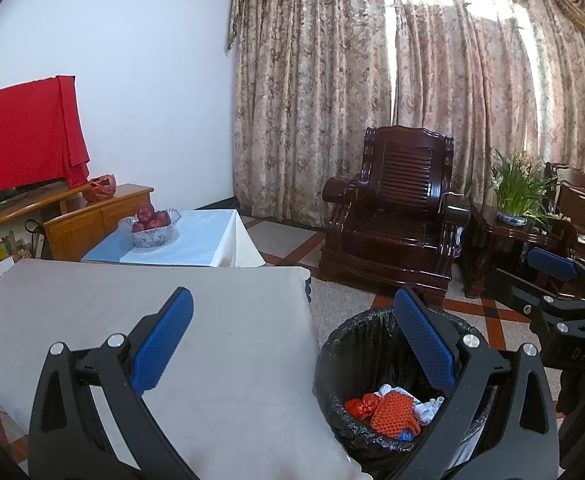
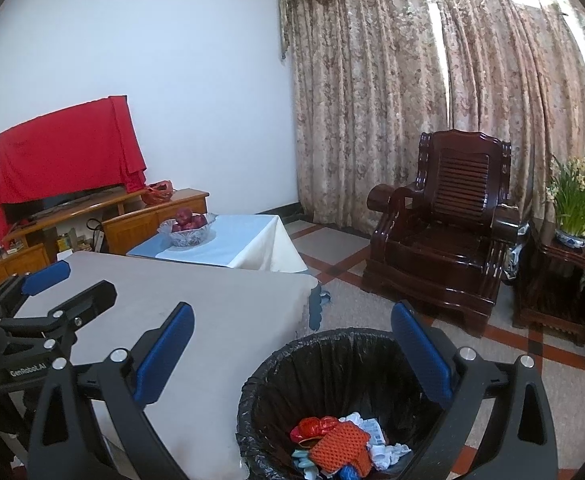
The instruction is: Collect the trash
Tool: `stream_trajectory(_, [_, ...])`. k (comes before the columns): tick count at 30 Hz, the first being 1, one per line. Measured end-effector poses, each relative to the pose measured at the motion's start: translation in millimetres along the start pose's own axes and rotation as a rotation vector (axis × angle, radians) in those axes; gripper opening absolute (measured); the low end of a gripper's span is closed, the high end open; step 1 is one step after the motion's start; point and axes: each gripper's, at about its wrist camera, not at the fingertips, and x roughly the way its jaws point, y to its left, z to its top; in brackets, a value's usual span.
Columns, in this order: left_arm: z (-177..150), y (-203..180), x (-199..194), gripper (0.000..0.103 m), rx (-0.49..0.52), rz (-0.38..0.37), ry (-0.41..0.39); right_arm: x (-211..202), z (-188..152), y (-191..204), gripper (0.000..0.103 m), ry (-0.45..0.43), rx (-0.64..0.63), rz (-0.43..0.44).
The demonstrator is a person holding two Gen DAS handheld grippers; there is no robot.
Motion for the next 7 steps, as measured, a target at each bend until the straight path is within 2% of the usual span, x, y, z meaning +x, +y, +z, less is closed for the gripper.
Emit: stream_trajectory(7, [-4.0, -2.9, 7.5, 0.098, -0.004, 0.003, 0.021, 4.4, -2.6, -3.6, 0.097, 0.016, 0.007, 0.000])
